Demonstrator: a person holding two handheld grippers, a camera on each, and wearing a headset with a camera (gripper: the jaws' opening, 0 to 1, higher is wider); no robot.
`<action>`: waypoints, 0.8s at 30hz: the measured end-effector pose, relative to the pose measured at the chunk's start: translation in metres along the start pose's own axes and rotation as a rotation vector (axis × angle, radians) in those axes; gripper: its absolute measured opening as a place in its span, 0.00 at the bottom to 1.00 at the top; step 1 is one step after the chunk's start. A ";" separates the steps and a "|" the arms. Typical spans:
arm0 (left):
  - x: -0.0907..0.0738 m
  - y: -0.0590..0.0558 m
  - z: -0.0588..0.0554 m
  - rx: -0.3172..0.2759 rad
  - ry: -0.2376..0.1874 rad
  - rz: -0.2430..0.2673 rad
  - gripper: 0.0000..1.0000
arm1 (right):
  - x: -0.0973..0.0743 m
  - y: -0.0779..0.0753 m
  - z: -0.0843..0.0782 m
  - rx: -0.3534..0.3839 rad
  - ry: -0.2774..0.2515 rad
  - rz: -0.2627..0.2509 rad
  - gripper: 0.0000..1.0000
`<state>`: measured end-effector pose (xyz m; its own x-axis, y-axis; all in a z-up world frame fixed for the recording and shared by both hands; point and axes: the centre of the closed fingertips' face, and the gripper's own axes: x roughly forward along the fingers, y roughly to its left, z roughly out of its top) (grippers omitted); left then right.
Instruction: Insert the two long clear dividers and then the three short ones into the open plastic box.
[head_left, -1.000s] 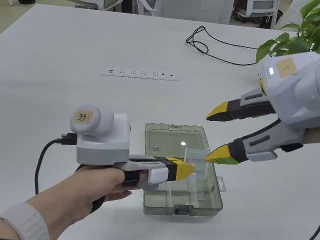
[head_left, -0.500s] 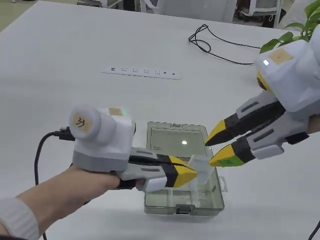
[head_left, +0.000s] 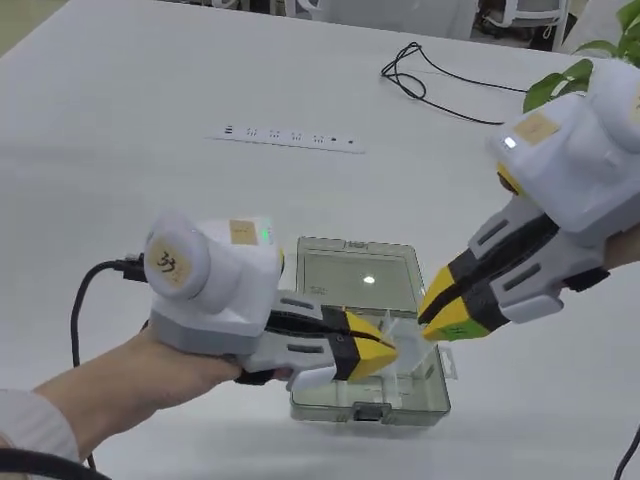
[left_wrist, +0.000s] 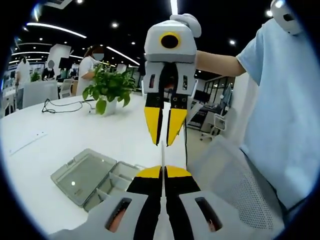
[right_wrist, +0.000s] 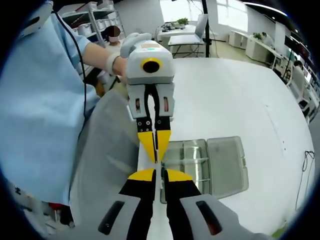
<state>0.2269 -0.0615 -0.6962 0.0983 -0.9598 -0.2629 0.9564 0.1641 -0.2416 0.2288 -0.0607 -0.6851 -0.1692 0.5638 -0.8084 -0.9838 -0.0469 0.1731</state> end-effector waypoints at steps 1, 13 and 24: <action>0.000 0.000 0.001 -0.001 -0.005 0.000 0.00 | 0.002 0.001 0.000 -0.007 0.002 0.003 0.08; 0.000 0.001 -0.004 -0.020 0.010 0.009 0.00 | 0.006 0.002 -0.002 -0.059 0.031 -0.017 0.02; 0.000 0.007 -0.014 -0.051 0.049 0.057 0.18 | 0.002 -0.007 -0.011 -0.034 0.055 -0.052 0.02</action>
<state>0.2294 -0.0569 -0.7110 0.1371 -0.9364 -0.3229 0.9344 0.2305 -0.2716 0.2352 -0.0687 -0.6940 -0.1197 0.5200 -0.8458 -0.9926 -0.0468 0.1117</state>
